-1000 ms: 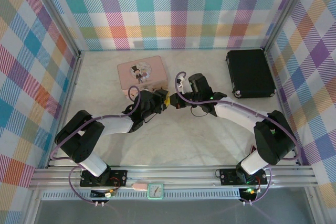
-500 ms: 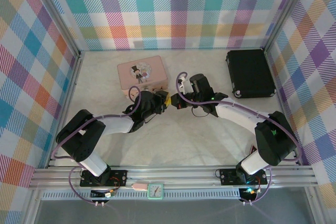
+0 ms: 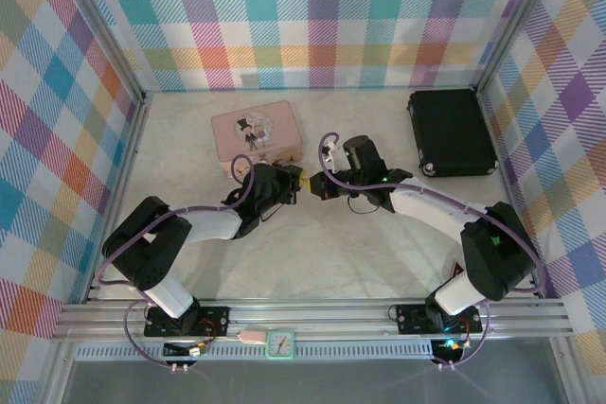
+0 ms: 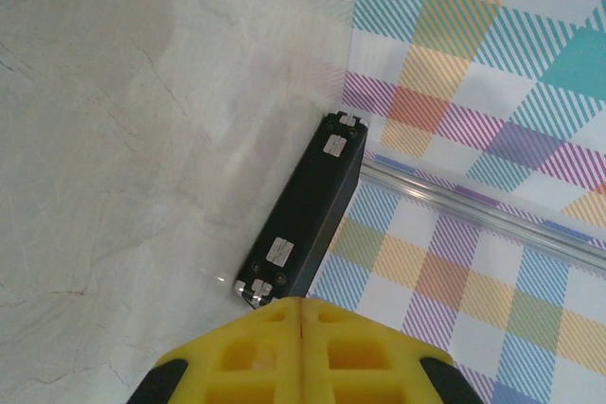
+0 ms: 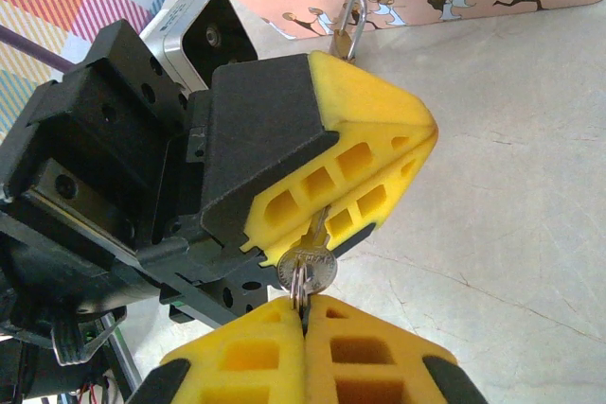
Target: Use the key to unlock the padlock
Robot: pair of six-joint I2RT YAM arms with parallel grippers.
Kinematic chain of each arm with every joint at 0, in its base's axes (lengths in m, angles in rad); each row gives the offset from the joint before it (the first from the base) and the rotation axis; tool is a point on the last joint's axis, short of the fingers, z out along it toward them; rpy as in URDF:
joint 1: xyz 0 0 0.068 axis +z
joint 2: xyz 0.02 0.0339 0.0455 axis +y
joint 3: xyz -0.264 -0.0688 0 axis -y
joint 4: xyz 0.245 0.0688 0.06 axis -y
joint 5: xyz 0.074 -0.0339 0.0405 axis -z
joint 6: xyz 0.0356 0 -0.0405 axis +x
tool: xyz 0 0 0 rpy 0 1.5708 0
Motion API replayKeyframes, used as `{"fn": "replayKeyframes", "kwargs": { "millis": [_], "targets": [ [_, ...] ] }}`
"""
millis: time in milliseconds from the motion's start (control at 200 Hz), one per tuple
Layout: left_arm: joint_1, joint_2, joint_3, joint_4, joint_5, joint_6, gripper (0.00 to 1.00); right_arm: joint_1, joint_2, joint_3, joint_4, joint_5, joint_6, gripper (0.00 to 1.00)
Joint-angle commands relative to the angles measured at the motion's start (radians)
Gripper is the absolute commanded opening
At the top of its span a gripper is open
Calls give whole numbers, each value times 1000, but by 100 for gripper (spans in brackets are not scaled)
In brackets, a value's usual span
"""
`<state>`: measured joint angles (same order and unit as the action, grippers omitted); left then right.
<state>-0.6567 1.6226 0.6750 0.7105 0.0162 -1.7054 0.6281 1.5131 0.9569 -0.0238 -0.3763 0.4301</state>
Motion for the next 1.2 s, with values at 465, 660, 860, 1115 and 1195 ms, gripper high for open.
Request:
{"fn": "replayKeyframes", "kwargs": {
  "millis": [465, 660, 860, 1115, 1195],
  "targets": [
    [61, -32, 177, -13, 207, 720, 0, -136, -114, -53, 135, -205, 129, 57],
    [63, -121, 114, 115, 198, 990, 0, -154, -147, -59, 247, -242, 141, 52],
    [76, -153, 81, 271, 309, 1026, 0, -154, -140, -72, 390, -303, 174, 42],
    [98, -123, 96, 391, 384, 962, 0, -154, -117, -122, 646, -400, 265, 35],
    [101, -105, 104, 426, 396, 935, 0, -154, -116, -129, 648, -399, 266, 36]
  ]
}}
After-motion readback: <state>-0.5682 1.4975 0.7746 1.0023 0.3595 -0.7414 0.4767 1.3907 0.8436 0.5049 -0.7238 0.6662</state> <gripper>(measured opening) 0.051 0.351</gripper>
